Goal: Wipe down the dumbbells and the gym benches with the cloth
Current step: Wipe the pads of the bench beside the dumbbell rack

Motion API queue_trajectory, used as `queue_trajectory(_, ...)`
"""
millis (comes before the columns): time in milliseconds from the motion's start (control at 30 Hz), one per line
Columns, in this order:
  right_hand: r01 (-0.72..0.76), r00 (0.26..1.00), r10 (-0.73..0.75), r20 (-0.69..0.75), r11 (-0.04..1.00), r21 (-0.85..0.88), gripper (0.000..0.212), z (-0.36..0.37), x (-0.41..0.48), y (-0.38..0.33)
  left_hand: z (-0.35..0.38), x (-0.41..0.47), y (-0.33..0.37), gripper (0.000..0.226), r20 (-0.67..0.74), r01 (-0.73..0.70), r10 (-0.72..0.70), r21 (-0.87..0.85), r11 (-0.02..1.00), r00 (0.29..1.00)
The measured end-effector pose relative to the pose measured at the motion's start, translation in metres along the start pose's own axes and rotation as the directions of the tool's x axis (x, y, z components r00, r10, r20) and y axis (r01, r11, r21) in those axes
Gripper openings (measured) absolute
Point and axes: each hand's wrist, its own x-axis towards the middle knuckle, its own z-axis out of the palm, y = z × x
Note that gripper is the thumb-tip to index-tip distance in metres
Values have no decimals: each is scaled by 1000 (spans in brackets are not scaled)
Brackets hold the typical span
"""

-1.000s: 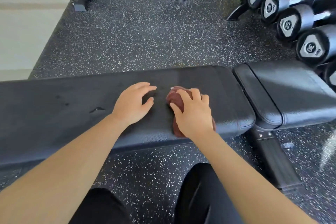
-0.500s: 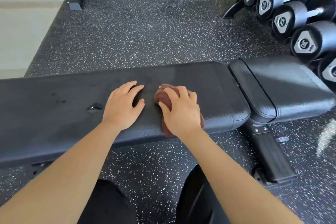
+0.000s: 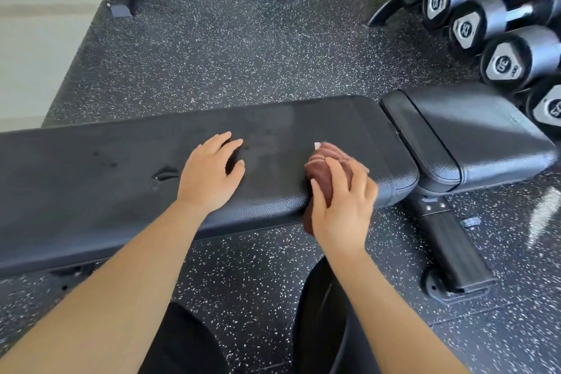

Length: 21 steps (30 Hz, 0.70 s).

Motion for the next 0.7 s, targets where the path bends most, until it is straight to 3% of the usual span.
queue_trajectory(167, 217, 963, -203, 178, 974, -63, 36, 17, -6, -41, -2, 3, 0, 45, 33, -15, 15, -2, 1000, 999)
queue_trajectory(333, 134, 951, -101, 292, 986, -96, 40, 28, 20, -42, -10, 4, -14, 47, 140, -51, 42, 62, 997, 989)
queue_trajectory(467, 112, 946, -73, 316, 988, -105, 39, 31, 26, -48, -9, -3, -15, 46, 91, -45, 36, 101, 994, 995)
queue_trajectory(600, 193, 951, -157, 265, 974, -115, 37, 21, -1, -46, -8, -5, -16, 46, 85, -40, 30, 120, 992, 996)
queue_trajectory(700, 184, 944, -141, 300, 976, -119, 38, 25, 10, -49, -6, -6, -20, 44, 35, 25, -29, 97, 995, 999)
